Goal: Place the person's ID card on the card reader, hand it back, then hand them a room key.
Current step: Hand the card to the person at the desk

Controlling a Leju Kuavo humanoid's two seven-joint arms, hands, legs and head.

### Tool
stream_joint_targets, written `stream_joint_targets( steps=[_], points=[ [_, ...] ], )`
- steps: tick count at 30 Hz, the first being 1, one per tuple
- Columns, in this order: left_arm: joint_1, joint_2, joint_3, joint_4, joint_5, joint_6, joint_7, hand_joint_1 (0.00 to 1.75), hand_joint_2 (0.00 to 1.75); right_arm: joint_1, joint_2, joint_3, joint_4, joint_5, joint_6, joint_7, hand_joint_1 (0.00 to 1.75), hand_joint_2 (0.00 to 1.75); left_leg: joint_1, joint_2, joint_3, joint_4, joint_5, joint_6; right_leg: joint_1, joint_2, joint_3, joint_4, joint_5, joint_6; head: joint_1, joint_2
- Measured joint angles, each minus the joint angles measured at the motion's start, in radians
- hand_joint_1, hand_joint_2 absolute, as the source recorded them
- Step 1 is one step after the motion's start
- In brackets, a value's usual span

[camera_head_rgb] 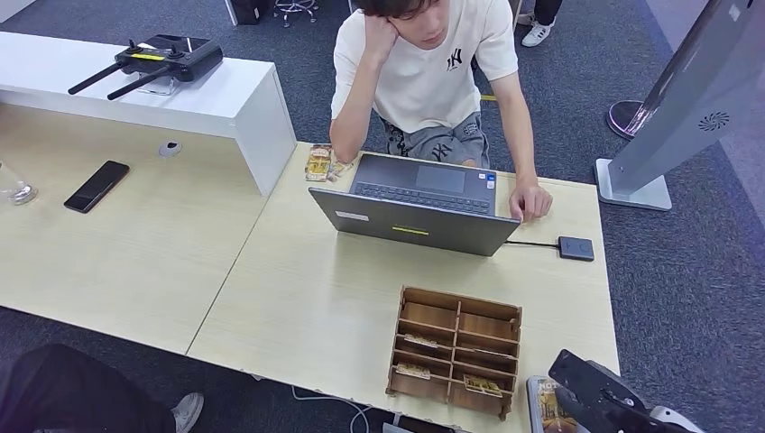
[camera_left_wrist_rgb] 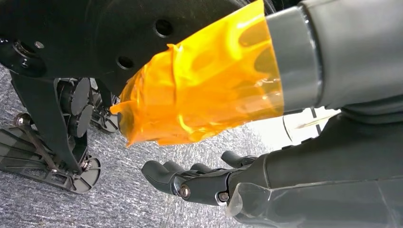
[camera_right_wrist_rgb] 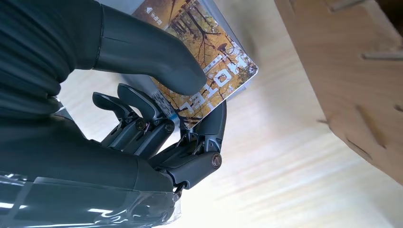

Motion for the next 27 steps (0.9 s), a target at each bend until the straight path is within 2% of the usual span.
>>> stream_joint_targets(
  steps=[7, 16, 23, 27],
  points=[
    [-0.002, -0.007, 0.018, 0.000, -0.014, 0.005, -0.002, 0.00, 0.00, -0.014, 0.062, -0.026, 0.000, 0.057, -0.058, -0.026, 1.75, 1.75, 0.000, 0.000, 0.000, 0.000, 0.000, 0.000, 0.000, 0.000, 0.000, 0.000, 0.000, 0.000, 0.000, 0.000],
    [-0.003, -0.016, 0.037, 0.000, -0.024, 0.010, -0.007, 0.00, 0.00, -0.033, 0.119, -0.068, 0.000, 0.107, -0.078, -0.061, 1.75, 1.75, 0.000, 0.000, 0.000, 0.000, 0.000, 0.000, 0.000, 0.000, 0.000, 0.000, 0.000, 0.000, 0.000, 0.000],
    [-0.003, -0.022, 0.039, 0.000, -0.025, 0.016, -0.015, 0.00, 0.00, -0.049, 0.160, -0.113, -0.022, 0.153, -0.129, -0.125, 1.75, 1.75, 0.000, 0.000, 0.000, 0.000, 0.000, 0.000, 0.000, 0.000, 0.000, 0.000, 0.000, 0.000, 0.000, 0.000],
    [-0.004, -0.027, 0.039, 0.000, -0.028, 0.032, -0.025, 0.00, 0.00, -0.062, 0.200, -0.144, -0.053, 0.185, -0.175, -0.181, 1.75, 1.75, 0.000, 0.000, 0.000, 0.000, 0.000, 0.000, 0.000, 0.000, 0.000, 0.000, 0.000, 0.000, 0.000, 0.000]
  ],
)
